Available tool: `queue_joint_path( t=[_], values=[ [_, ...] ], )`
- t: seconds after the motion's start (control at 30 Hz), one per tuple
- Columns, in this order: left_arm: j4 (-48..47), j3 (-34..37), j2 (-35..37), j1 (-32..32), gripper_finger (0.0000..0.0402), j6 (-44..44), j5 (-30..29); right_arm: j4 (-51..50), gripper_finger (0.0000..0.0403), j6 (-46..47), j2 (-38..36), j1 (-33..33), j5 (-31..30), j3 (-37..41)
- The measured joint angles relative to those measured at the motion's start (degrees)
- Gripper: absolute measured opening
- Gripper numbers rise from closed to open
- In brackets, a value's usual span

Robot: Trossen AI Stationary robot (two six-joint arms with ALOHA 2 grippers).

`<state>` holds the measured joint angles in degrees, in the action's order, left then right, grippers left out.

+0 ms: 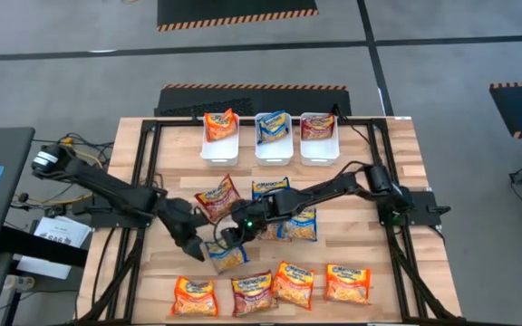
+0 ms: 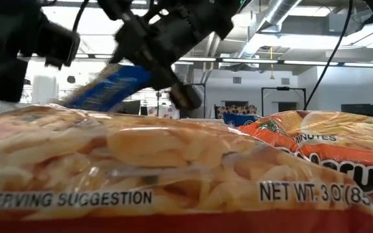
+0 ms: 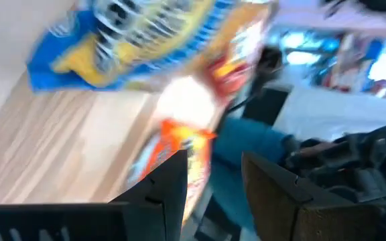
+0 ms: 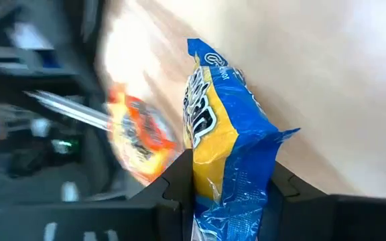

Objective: Sort Maruchan noodles
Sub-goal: Put the left blue noodle soup pack into the middle white bin

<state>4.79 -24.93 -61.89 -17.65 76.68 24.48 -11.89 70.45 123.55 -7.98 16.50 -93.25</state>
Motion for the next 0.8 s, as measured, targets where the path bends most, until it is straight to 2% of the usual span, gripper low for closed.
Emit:
queue_joint_path(
  t=[0.23,0.5,0.8],
  values=[
    [-1.38,-0.03,13.25,0.22,0.0127,-1.92,-10.06,-6.22,0.0113,-7.34,-6.56,2.49,-1.74,0.09],
    [-1.6,-0.05,25.26,2.0,0.0127,-8.48,-25.85,-9.25,0.0113,-17.64,-14.24,9.22,-1.73,-0.07],
    [-1.6,-0.04,32.1,4.88,0.0127,-14.34,-40.45,-18.05,0.0113,-31.32,-24.35,21.6,-1.59,0.01]
  ],
)
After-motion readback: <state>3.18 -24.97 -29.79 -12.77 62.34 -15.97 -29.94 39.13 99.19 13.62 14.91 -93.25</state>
